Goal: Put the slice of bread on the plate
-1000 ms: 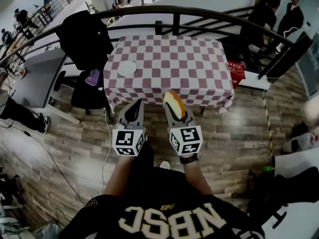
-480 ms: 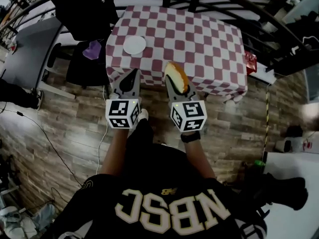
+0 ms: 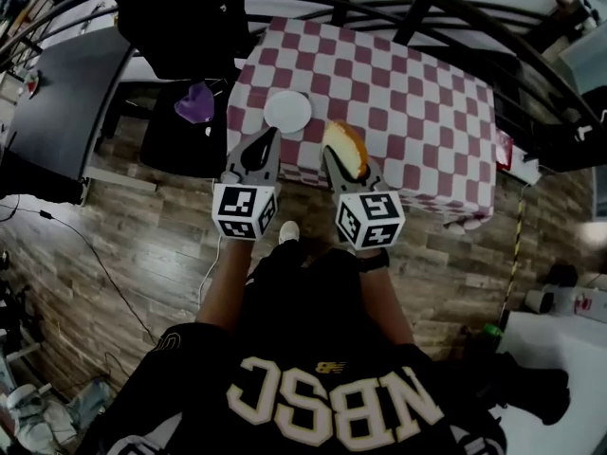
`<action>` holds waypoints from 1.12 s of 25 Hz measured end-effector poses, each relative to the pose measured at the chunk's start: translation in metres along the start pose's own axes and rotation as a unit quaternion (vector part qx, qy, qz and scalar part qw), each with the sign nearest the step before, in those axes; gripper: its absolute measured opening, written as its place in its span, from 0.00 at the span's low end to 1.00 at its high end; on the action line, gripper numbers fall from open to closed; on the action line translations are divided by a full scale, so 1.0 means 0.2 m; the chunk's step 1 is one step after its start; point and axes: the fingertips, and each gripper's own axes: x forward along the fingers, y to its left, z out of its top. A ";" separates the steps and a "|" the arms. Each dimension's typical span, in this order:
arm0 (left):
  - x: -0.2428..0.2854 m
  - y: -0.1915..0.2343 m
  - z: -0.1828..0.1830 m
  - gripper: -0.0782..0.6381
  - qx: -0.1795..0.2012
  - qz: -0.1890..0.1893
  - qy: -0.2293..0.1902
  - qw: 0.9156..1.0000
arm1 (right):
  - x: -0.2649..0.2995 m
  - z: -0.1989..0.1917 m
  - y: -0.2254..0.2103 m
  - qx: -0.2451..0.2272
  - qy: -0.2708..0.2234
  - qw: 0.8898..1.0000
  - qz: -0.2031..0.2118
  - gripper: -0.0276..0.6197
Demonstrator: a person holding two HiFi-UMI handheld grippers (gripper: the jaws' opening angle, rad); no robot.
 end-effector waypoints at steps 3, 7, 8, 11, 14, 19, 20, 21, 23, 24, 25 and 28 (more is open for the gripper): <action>0.08 0.04 -0.02 0.14 -0.003 -0.006 0.007 1.000 | 0.11 -0.05 0.00 0.009 0.025 0.999 0.017 0.19; 0.20 0.06 -0.07 0.14 -0.016 0.009 0.015 1.000 | 0.26 -0.13 -0.09 0.019 0.064 0.997 0.043 0.19; 0.23 0.07 -0.09 0.14 -0.019 0.016 0.018 1.000 | 0.29 -0.15 -0.11 0.025 0.075 0.996 0.047 0.19; 0.26 0.07 -0.16 0.14 -0.027 0.036 0.033 0.998 | 0.37 -0.27 -0.17 0.052 0.117 0.989 0.070 0.19; 0.29 0.09 -0.23 0.14 -0.033 0.053 0.051 0.997 | 0.46 -0.40 -0.20 0.094 0.165 0.976 0.106 0.19; 0.33 0.17 -0.36 0.14 -0.046 0.088 0.084 0.991 | 0.69 -0.57 -0.21 0.154 0.218 0.951 0.153 0.19; 0.33 0.18 -0.38 0.14 -0.047 0.094 0.090 0.990 | 0.74 -0.61 -0.20 0.160 0.232 0.946 0.162 0.19; 0.33 0.19 -0.40 0.14 -0.049 0.100 0.095 0.989 | 0.78 -0.65 -0.19 0.162 0.247 0.940 0.169 0.19; 0.34 0.20 -0.44 0.14 -0.052 0.107 0.102 0.988 | 0.86 -0.71 -0.19 0.157 0.271 0.933 0.179 0.19; 0.34 0.20 -0.45 0.14 -0.051 0.109 0.104 0.987 | 0.90 -0.74 -0.19 0.155 0.280 0.930 0.181 0.19; 0.35 0.21 -0.47 0.14 -0.052 0.111 0.106 0.987 | 0.95 -0.75 -0.19 0.156 0.287 0.928 0.181 0.19; 0.35 0.24 -0.52 0.14 -0.062 0.127 0.111 0.984 | 1.09 -0.79 -0.20 0.170 0.301 0.921 0.181 0.19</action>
